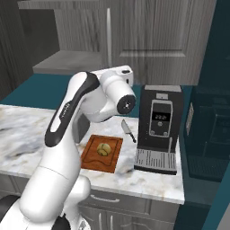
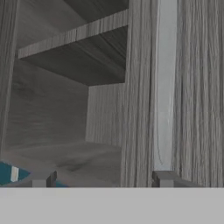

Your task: Pick the bread, place it on the cutting board, pick the jam, place it on the counter, and close the cabinet.

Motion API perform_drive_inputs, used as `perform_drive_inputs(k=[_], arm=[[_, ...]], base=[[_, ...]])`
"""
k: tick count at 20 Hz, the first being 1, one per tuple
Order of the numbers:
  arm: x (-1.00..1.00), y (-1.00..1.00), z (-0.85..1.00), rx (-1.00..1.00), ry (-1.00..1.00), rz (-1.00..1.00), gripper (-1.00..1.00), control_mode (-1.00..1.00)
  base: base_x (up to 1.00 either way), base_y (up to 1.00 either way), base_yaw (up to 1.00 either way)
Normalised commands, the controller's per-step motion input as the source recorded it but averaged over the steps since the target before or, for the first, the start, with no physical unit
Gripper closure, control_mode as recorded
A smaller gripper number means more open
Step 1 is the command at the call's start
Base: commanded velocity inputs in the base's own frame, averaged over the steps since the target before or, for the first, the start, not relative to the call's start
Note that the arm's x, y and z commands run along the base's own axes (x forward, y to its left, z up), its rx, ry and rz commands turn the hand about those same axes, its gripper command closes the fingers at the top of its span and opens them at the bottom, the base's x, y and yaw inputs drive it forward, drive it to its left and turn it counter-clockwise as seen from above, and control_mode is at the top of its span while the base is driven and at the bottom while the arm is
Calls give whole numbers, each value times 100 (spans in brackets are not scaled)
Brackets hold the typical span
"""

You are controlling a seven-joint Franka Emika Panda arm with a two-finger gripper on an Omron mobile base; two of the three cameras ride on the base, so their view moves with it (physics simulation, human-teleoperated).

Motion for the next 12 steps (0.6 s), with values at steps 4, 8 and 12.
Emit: perform_drive_inputs(k=[4, 8, 12], arm=[[47, 7, 0, 0, -2, 0, -100, -100], [47, 5, 0, 0, -2, 0, -100, -100], [45, 5, 0, 0, -1, 0, -100, -100]], base=[[0, 0, 0], [0, 0, 0], [0, 0, 0]])
